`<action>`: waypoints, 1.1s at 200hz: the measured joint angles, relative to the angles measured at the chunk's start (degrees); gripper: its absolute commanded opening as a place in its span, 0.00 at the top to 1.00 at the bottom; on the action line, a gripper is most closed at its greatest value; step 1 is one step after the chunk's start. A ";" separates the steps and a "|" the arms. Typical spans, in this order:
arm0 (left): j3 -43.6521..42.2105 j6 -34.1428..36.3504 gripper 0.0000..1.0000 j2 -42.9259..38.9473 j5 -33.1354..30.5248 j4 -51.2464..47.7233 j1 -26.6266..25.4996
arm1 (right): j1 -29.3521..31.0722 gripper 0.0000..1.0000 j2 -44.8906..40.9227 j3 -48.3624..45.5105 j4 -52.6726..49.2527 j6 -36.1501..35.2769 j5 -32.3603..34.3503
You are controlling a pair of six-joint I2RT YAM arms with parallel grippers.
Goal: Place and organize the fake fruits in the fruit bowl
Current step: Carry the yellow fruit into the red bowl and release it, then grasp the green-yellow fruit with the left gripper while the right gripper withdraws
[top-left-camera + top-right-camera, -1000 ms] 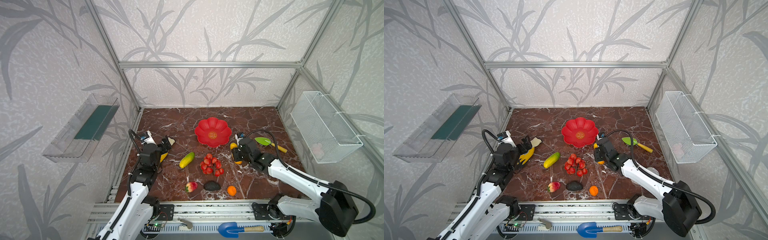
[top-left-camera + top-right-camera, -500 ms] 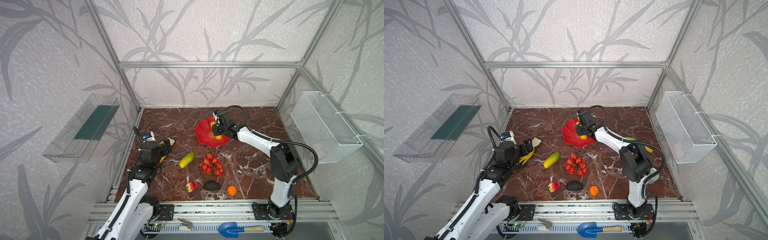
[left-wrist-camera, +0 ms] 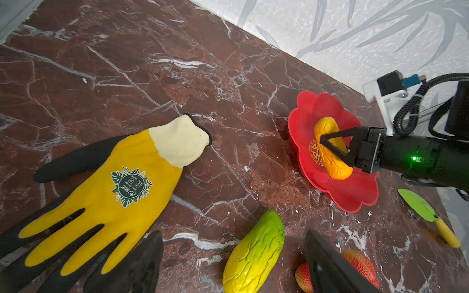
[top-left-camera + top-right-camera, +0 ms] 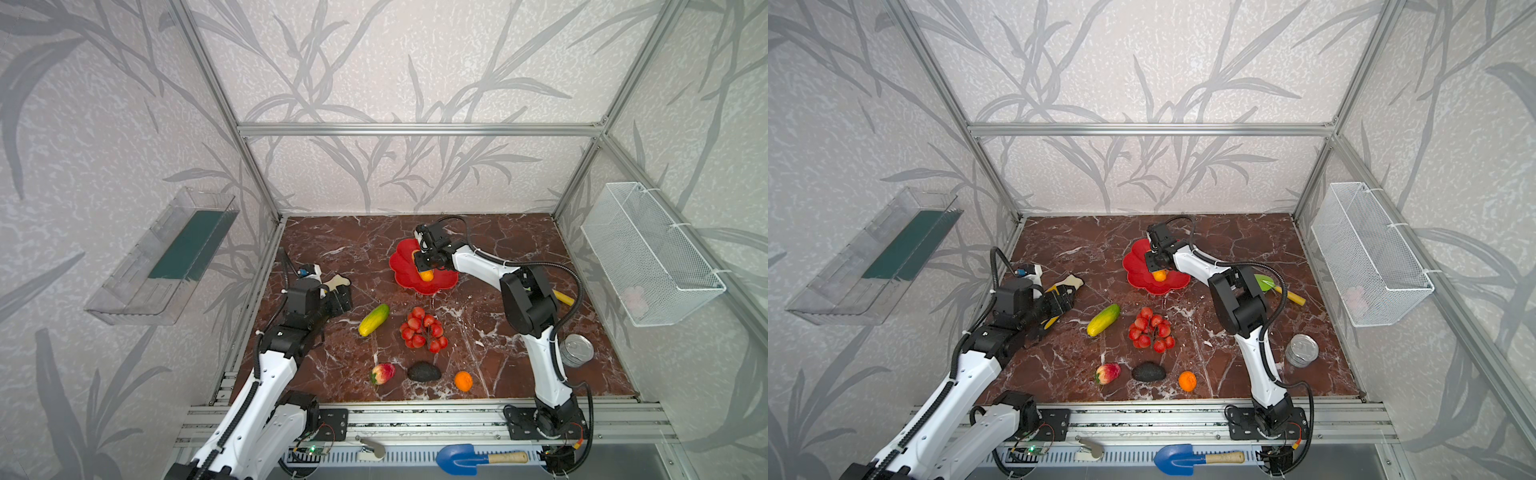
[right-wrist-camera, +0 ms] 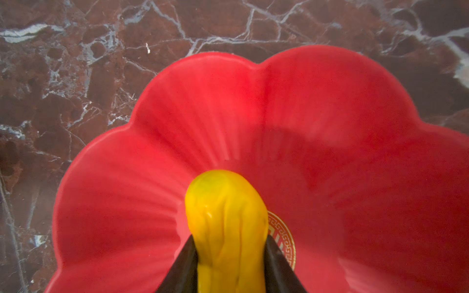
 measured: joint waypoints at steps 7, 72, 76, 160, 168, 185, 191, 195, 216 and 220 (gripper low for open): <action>0.02 0.00 0.14 0.35 0.42 -0.02 -0.15 | 0.17 0.66 0.50 0.37 -0.20 0.07 -0.15; 0.76 -0.31 0.17 8.02 2.25 -1.31 -3.17 | 0.59 0.35 3.32 2.36 -2.10 1.18 -1.73; 0.85 -0.28 0.17 8.59 2.29 -1.33 -3.63 | 0.52 0.33 3.08 2.29 -2.03 1.33 -1.88; 8.13 6.23 0.18 22.95 -1.79 -3.91 -15.91 | -4.42 0.06 -34.18 -28.44 14.75 4.39 -3.45; 8.90 6.84 0.18 24.68 -2.64 -4.31 -16.65 | -4.35 0.05 -37.83 -31.78 16.44 4.61 -3.50; 10.67 8.28 0.17 28.85 -4.09 -4.87 -17.88 | -4.24 0.05 -43.69 -38.58 18.62 5.18 -3.41; 11.39 8.72 0.17 30.38 -4.33 -5.09 -18.14 | -4.13 0.05 -45.31 -40.96 18.88 5.42 -3.32; 11.91 9.07 0.17 31.34 -4.52 -5.49 -18.27 | -4.07 0.05 -46.07 -42.25 18.93 5.53 -3.28; 14.86 10.23 0.17 36.79 -4.68 -6.43 -18.64 | -4.04 0.05 -50.23 -49.48 18.21 6.56 -2.38; 15.41 10.36 0.18 37.79 -4.68 -6.58 -18.73 | -4.04 0.05 -50.99 -50.62 17.97 6.64 -2.25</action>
